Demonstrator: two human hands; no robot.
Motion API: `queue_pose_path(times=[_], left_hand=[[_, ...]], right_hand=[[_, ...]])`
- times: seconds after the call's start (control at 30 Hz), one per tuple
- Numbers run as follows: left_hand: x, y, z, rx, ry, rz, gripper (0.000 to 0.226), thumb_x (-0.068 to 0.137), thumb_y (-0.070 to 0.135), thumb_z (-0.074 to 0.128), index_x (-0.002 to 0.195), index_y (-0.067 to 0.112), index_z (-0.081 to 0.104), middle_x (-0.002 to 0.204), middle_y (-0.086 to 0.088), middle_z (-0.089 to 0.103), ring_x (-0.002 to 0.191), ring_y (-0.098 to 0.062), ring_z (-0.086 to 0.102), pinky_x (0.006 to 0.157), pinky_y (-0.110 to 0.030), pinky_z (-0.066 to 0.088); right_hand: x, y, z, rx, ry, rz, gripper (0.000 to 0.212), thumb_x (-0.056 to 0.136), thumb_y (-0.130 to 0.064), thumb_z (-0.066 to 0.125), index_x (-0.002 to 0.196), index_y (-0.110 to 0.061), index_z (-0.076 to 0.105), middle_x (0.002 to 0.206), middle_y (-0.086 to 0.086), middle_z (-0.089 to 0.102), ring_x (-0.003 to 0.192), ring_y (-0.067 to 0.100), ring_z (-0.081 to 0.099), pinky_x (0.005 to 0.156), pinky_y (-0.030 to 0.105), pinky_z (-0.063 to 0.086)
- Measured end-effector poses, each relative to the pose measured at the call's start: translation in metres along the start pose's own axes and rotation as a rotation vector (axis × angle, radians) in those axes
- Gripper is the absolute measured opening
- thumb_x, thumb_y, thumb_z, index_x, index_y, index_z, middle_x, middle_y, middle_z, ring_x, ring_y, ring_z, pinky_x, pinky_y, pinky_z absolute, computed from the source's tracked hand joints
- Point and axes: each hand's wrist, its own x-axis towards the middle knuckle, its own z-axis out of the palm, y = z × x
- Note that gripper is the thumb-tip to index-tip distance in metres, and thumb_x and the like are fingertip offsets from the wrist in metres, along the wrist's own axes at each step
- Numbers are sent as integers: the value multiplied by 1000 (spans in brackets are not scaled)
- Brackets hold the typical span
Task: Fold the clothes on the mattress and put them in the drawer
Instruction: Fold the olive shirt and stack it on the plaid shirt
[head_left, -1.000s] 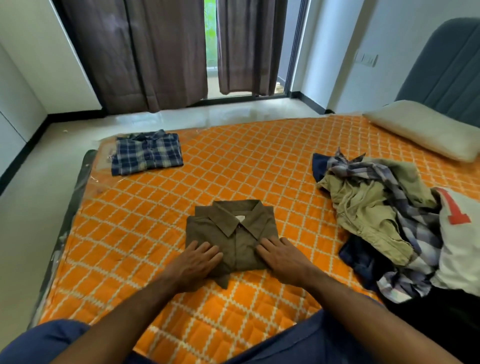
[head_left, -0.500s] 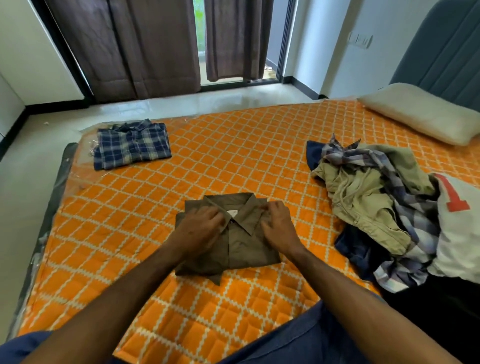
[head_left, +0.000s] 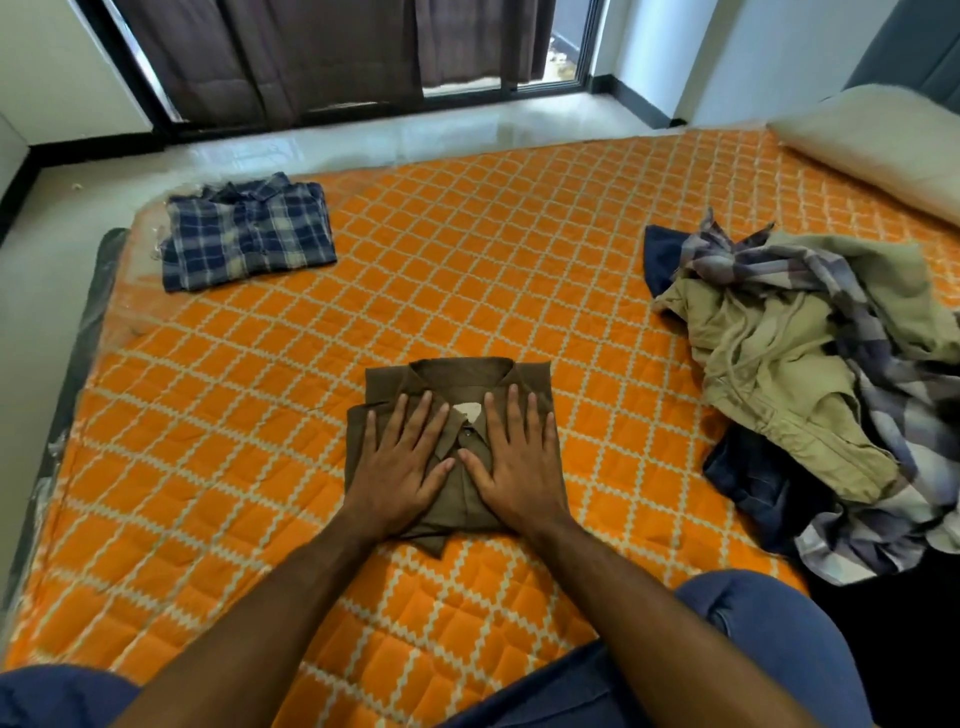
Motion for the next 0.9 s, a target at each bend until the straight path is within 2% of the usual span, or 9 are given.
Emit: queue_pose_path(times=[0.17, 0.23, 0.3, 0.4, 0.47, 0.53, 0.63, 0.77, 0.9], left_hand=[[-2, -2, -13, -83, -76, -3, 72, 96, 71, -2, 160, 38, -1, 168, 11, -11, 155, -17, -13, 123, -57, -1], [-16, -5, -21, -165, -18, -72, 66, 100, 66, 11, 160, 39, 9, 169, 10, -4, 155, -15, -7, 123, -53, 4], [-28, -13, -27, -278, 145, -310, 64, 101, 52, 44, 157, 25, 28, 165, -6, 21, 151, -27, 18, 119, -51, 21], [-35, -29, -41, -769, 205, -823, 67, 91, 30, 72, 145, 3, 42, 142, -22, 47, 132, -41, 45, 106, -50, 40], [-34, -26, -57, -1176, 99, -941, 59, 92, 24, 73, 140, 0, 47, 137, -21, 55, 122, -38, 57, 98, -46, 50], [-32, -12, -70, -1399, 30, -946, 47, 92, 19, 73, 131, -3, 58, 127, -17, 65, 107, -32, 64, 91, -42, 54], [-34, 5, -89, -1506, -35, -957, 39, 88, 14, 76, 122, -3, 65, 112, -12, 69, 89, -26, 66, 76, -33, 53], [-26, -4, -102, -1577, -50, -920, 40, 84, 14, 79, 120, 2, 68, 115, -16, 72, 94, -30, 70, 75, -34, 56], [-4, -42, -140, -1578, 69, -817, 38, 86, 16, 78, 121, 7, 67, 111, -11, 73, 94, -29, 71, 76, -35, 57]], right_hand=[[9, 2, -21, 196, -190, 52, 96, 86, -85, -6, 164, -29, 2, 170, 3, -14, 156, 24, -16, 126, 48, -8], [12, 6, -45, 455, -109, 179, 76, 99, -70, 29, 159, -24, 31, 170, 5, 13, 156, 25, 11, 125, 45, 12], [13, 23, -56, 571, 21, 409, 58, 97, -48, 59, 147, -20, 49, 154, 7, 37, 140, 29, 37, 114, 47, 34], [10, 44, -63, 831, -171, 724, 70, 76, -66, 64, 120, -11, 60, 128, 12, 59, 111, 30, 61, 94, 48, 54], [9, 47, -69, 1038, -286, 791, 65, 76, -66, 69, 104, -8, 64, 111, 11, 69, 95, 27, 68, 78, 40, 57], [9, 47, -78, 1197, -337, 838, 57, 82, -49, 79, 115, -5, 67, 112, 11, 73, 96, 29, 71, 75, 35, 58], [2, 36, -98, 1246, -375, 797, 44, 80, -27, 86, 114, -3, 72, 106, 14, 76, 92, 30, 73, 71, 33, 58], [9, 22, -114, 1270, -372, 689, 36, 83, -15, 82, 117, -7, 73, 107, 12, 76, 94, 31, 72, 83, 40, 59], [56, -10, -140, 1282, -376, 553, 32, 86, -16, 80, 116, -10, 72, 110, 12, 76, 100, 34, 72, 94, 50, 58]])
